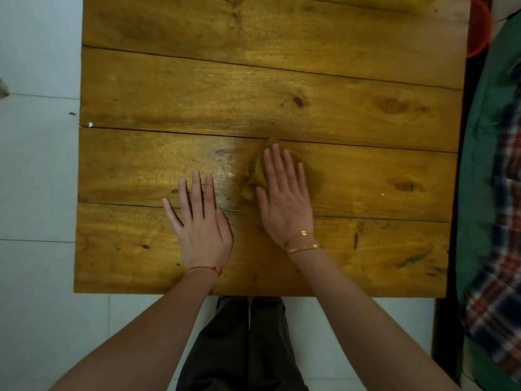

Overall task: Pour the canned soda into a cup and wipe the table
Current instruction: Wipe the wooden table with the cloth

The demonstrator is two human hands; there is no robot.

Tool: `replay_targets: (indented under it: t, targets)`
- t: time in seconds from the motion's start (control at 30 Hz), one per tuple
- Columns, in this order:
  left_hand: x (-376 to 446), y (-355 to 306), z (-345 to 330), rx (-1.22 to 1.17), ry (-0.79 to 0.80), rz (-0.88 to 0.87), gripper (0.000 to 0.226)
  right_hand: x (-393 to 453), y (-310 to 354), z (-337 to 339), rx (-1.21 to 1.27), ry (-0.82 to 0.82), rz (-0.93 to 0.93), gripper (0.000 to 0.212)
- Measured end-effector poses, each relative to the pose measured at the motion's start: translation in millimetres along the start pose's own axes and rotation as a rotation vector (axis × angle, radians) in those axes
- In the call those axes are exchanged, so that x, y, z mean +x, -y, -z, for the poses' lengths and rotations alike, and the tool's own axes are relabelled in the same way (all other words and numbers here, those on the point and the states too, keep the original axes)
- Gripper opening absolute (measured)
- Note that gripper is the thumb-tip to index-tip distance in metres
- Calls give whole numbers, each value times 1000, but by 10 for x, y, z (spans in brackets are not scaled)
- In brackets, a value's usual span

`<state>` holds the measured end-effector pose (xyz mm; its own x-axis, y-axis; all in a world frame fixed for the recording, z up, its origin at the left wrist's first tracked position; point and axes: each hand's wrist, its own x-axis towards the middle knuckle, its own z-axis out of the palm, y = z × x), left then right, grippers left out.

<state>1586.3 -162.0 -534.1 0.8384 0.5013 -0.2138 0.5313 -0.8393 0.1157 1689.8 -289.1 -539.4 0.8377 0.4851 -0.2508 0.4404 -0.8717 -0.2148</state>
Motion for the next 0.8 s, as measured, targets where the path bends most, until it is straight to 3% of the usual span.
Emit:
replay_targets:
  t: [0.17, 0.23, 0.37, 0.47, 0.6, 0.7, 0.8]
  targets:
    - [4, -15, -3, 2, -2, 2, 63, 408, -302, 100, 30, -168, -486, 62]
    - [0, -17, -7, -4, -7, -1, 64, 588, -103, 103, 49, -190, -466, 64]
    - [4, 6, -33, 10, -16, -2, 66, 654, 427, 33, 76, -91, -58, 62]
    - [6, -1, -29, -1, -19, -10, 65, 622, 331, 34, 69, -80, 25, 61]
    - [7, -16, -21, -3, -17, -6, 65, 465, -360, 103, 23, -152, -289, 63]
    - [11, -15, -24, 2, -20, -5, 65, 470, -505, 157, 67, -195, -562, 63]
    - [-2, -15, -24, -8, -34, -14, 65, 567, -164, 132, 89, -195, -552, 64]
